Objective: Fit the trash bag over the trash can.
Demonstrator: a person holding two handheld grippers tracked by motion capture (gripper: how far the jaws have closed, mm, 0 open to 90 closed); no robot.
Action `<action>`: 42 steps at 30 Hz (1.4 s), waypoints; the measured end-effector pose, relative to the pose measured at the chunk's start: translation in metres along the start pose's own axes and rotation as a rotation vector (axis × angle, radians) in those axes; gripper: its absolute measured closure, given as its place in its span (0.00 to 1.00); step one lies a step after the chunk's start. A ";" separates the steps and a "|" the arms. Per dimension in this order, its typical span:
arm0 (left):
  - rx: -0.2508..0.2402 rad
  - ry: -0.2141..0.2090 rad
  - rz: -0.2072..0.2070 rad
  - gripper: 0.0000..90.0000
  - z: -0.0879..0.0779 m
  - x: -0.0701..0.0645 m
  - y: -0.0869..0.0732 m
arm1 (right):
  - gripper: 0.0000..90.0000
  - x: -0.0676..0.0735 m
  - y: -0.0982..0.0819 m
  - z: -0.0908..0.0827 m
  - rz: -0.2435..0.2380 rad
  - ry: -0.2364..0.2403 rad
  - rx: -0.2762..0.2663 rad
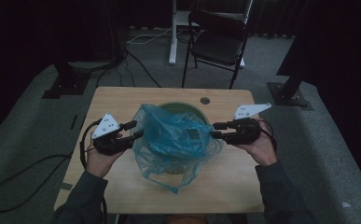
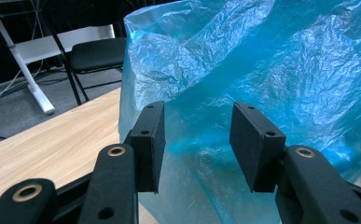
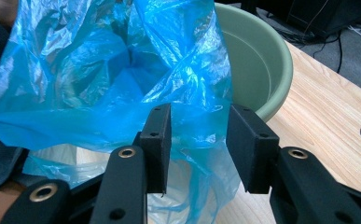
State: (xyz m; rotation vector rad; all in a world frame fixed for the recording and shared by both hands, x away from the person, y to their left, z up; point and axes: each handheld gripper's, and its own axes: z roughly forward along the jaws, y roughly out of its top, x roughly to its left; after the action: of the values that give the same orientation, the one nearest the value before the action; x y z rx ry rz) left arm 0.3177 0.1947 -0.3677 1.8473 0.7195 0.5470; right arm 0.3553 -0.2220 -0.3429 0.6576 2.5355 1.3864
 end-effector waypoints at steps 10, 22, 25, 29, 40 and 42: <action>0.000 -0.018 0.006 0.79 0.012 0.003 0.006 | 0.70 -0.007 0.004 0.013 -0.006 0.031 0.033; 0.004 -0.014 -0.015 1.00 0.021 0.013 0.008 | 0.97 -0.011 0.009 0.015 0.011 0.031 0.031; -0.004 0.011 -0.021 1.00 0.019 0.015 0.008 | 0.98 -0.011 0.008 0.014 0.011 0.027 0.029; -0.028 0.055 -0.036 0.77 0.013 0.018 0.009 | 0.99 -0.011 0.008 0.014 0.012 0.028 0.029; -0.051 0.041 0.012 0.46 0.009 0.016 0.022 | 0.98 -0.010 0.011 0.017 0.013 0.035 0.035; -0.043 0.032 0.001 0.43 0.011 0.019 0.024 | 0.98 -0.009 0.011 0.017 0.014 0.036 0.035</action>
State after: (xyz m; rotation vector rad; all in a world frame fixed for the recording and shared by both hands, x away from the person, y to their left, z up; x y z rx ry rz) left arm 0.3445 0.1939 -0.3488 1.8025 0.7222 0.5895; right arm 0.3730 -0.2078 -0.3434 0.6637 2.5938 1.3733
